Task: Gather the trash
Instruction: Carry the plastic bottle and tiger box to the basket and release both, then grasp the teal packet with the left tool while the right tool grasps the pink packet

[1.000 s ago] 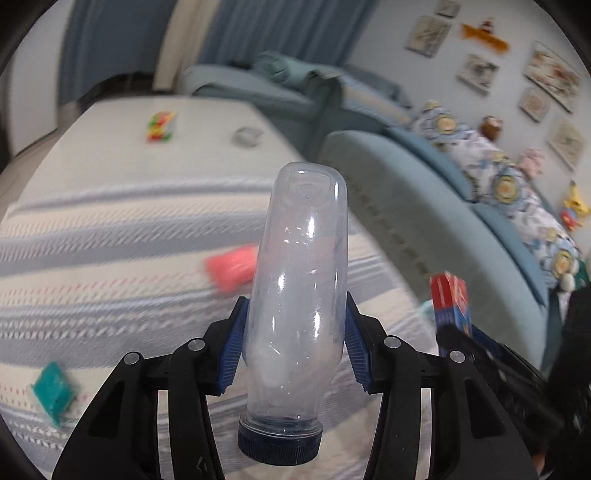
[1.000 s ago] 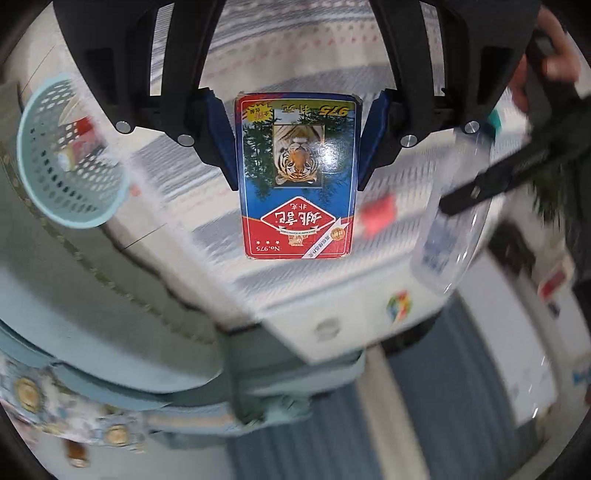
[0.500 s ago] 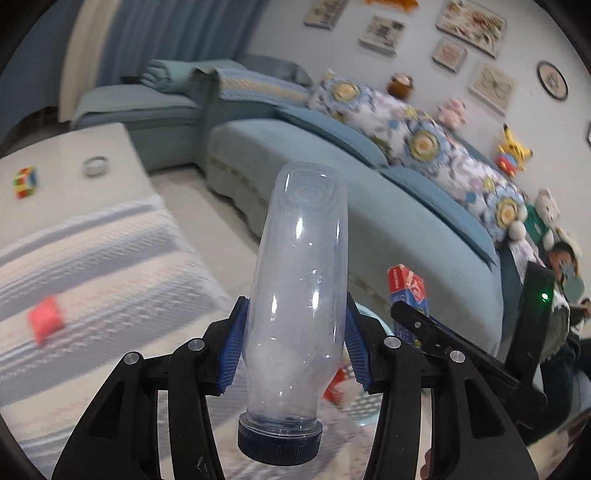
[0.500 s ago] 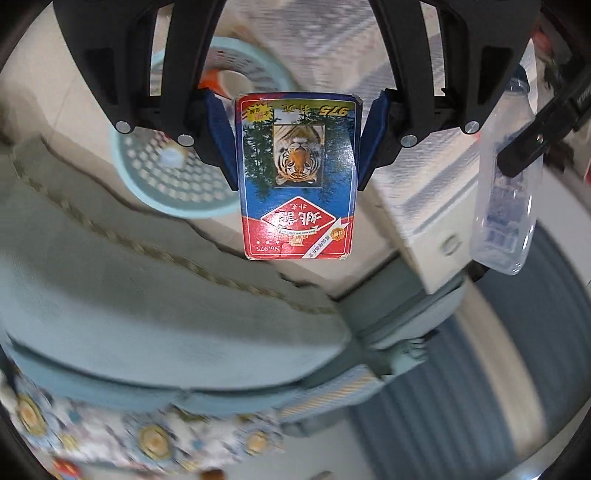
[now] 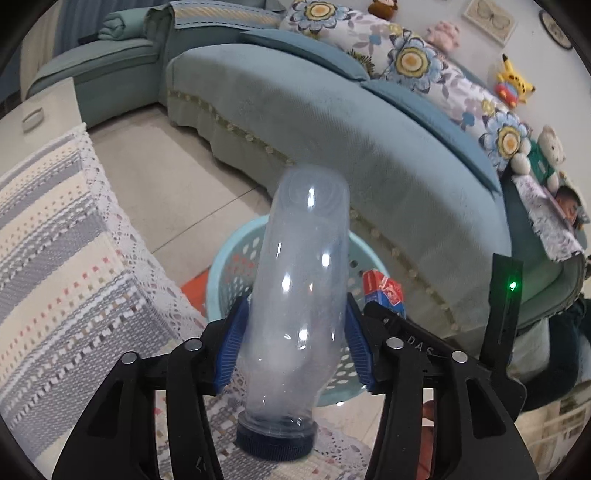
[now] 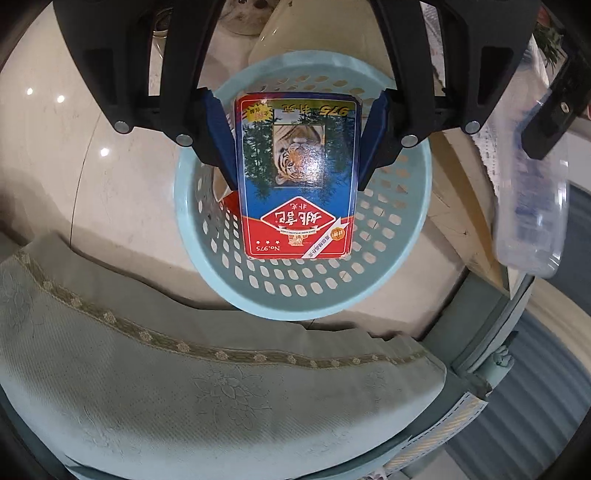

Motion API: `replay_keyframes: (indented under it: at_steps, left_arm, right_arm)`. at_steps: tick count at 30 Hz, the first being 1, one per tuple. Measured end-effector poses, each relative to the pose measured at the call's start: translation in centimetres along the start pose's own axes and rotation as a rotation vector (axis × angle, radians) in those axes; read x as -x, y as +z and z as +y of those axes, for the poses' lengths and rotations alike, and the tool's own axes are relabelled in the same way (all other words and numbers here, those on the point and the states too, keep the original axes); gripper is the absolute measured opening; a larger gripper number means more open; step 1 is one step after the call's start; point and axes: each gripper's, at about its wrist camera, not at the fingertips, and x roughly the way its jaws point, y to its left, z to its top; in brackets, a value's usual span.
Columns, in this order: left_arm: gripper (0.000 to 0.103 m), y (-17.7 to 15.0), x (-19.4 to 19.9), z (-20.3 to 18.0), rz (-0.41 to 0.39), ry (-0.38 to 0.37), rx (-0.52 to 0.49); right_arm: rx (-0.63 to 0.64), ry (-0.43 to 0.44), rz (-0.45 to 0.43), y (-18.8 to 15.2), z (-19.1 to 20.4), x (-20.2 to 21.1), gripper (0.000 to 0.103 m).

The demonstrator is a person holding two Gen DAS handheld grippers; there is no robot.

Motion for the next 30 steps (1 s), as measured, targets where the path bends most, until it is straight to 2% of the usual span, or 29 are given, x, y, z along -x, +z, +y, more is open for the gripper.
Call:
replay_keyframes:
  at_steps: [2,11,16,23,27,30]
  left_arm:
    - [0.060,0.0,0.3,0.1,-0.015,-0.002,0.000]
    - [0.060,-0.2,1.4,1.8,-0.033,-0.012,0.052]
    - [0.058,0.0,2.9,2.1,-0.059,-0.012,0.062]
    - [0.058,-0.9,9.6,4.5,-0.170,0.027,0.111]
    - [0.058,-2.4,14.5,7.7,-0.245,0.065,0.200]
    - [0.059,-4.2,17.8,10.4,-0.283,0.103,0.273]
  right_arm:
    - [0.005,0.011,0.005,-0.1,0.2,-0.4,0.059]
    - [0.011,0.014,0.017,-1.0,0.5,-0.9,0.059]
    - [0.023,0.029,0.004,-1.1,1.1,0.2,0.059]
    - [0.139,0.084,-0.065,-1.1,5.2,4.6,0.059]
    - [0.234,0.146,-0.107,-2.0,9.2,7.4,0.059]
    - [0.346,0.200,-0.139,-3.4,13.7,9.8,0.059]
